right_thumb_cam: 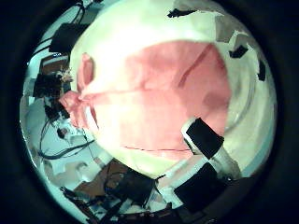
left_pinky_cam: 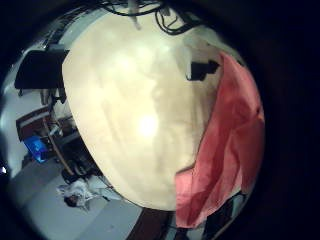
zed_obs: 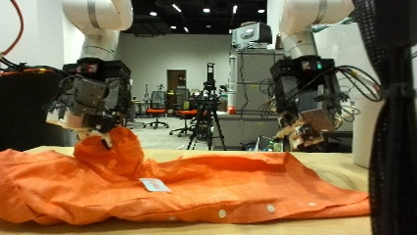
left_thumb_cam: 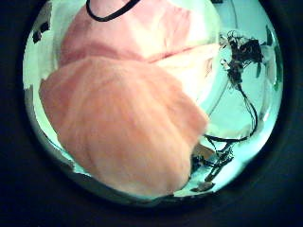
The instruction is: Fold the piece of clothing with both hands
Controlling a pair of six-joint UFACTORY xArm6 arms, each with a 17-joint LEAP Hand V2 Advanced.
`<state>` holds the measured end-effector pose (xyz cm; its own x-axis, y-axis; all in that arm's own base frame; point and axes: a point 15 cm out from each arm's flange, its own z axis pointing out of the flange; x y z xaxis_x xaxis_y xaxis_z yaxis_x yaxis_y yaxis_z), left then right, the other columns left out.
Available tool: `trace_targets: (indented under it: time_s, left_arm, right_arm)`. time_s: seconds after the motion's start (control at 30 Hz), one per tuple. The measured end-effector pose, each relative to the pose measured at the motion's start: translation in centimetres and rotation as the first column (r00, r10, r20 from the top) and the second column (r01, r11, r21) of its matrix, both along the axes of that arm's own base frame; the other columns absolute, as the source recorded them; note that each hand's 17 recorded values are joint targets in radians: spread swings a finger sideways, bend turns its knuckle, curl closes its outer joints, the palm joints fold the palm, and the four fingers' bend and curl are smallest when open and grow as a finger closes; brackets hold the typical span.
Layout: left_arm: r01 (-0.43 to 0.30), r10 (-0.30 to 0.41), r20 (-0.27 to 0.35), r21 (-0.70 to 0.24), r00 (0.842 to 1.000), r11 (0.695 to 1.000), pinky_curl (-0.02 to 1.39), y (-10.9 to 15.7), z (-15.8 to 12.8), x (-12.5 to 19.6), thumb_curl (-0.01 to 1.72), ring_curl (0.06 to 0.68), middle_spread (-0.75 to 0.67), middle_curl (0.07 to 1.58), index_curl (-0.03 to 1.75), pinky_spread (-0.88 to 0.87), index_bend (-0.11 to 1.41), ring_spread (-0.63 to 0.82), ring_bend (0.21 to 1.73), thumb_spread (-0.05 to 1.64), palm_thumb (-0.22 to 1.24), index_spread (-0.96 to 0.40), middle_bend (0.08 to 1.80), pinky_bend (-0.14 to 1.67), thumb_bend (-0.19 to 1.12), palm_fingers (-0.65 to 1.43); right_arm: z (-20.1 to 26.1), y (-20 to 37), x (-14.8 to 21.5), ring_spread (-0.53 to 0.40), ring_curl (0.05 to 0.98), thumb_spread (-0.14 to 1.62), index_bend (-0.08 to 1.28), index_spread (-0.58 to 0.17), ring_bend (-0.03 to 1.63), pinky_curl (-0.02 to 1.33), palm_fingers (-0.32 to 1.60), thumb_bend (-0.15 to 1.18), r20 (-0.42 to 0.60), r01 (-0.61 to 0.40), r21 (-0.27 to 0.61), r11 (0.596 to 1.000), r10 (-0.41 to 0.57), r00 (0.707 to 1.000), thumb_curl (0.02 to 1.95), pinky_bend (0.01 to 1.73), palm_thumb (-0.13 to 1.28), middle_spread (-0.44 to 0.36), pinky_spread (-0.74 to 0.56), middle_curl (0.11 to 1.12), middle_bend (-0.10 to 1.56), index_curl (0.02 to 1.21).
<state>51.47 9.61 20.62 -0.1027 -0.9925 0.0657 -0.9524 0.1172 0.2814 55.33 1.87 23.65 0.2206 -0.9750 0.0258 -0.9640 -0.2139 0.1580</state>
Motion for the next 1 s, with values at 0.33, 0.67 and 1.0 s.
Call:
trace_targets:
  time_s: [0.33, 0.67, 1.0]
  left_arm:
    - [0.015, -0.015, 0.029, -0.011, 0.999, 1.0, 0.35, 0.7, 6.7, -3.8, 0.34, 0.221, 0.48, 0.32, 0.35, 0.57, 0.1, 0.58, 0.47, 1.13, 0.36, 0.09, 0.15, 0.38, -0.03, -0.19]
    - [0.099, -0.101, -0.062, -0.028, 0.993, 0.995, 0.32, -3.9, 5.0, -10.9, 0.32, 0.205, 0.49, 0.24, 0.24, 0.58, 0.11, 0.61, 0.41, 1.11, 0.34, 0.09, 0.15, 0.32, -0.02, -0.16]
    - [0.126, -0.129, -0.103, -0.032, 0.986, 0.991, 0.32, -5.7, 3.0, -15.2, 0.3, 0.202, 0.49, 0.21, 0.19, 0.58, 0.12, 0.63, 0.38, 1.1, 0.35, 0.09, 0.16, 0.3, -0.02, -0.14]
  right_arm:
    - [3.7, -3.5, -5.9, 0.054, 0.384, 1.39, 0.41, -0.403, 0.52, 0.53, 0.02, 0.0, -0.056, -0.103, 0.021, 0.994, 0.104, 0.993, 0.4, 0.33, 0.86, -0.07, 0.32, 0.46, 0.51, 0.47]
    - [-2.7, -5.7, -12.0, 0.117, 0.314, 1.14, 0.29, -0.367, 0.4, 0.44, 0.01, -0.04, -0.211, -0.223, -0.032, 0.974, 0.212, 0.954, 0.36, 0.29, 0.65, -0.075, 0.31, 0.35, 0.23, 0.4]
    - [-8.5, -5.0, -12.8, 0.106, 0.277, 1.02, 0.2, -0.321, 0.33, 0.38, 0.13, -0.03, -0.233, -0.252, -0.025, 0.967, 0.239, 0.943, 0.35, 0.23, 0.62, -0.087, 0.27, 0.34, 0.25, 0.37]
